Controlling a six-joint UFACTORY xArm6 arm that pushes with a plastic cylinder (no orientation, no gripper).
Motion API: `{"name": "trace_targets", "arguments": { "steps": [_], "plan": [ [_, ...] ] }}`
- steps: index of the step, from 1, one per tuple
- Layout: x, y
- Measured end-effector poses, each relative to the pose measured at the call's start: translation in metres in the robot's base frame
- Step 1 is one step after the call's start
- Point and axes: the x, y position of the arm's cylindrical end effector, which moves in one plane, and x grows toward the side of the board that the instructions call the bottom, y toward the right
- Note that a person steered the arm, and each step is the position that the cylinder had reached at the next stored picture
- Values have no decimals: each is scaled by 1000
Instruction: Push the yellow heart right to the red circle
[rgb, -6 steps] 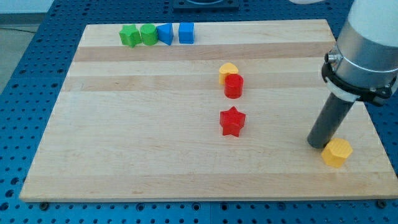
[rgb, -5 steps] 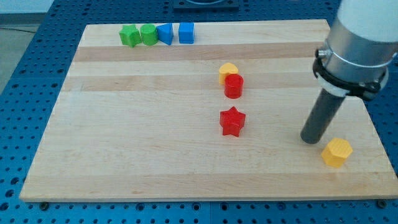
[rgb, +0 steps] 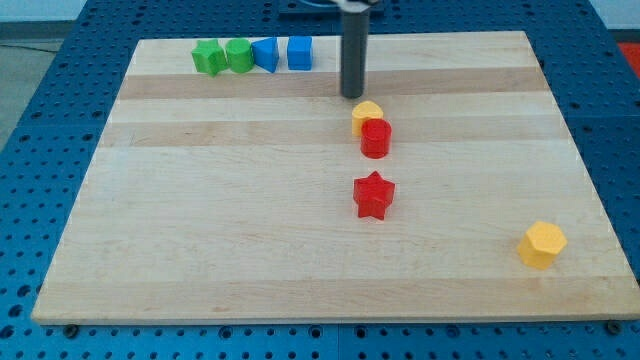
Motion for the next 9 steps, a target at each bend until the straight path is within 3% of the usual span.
{"name": "trace_targets", "arguments": {
  "steps": [1,9],
  "plan": [
    [34,-4],
    [49,135]
  ]
}}
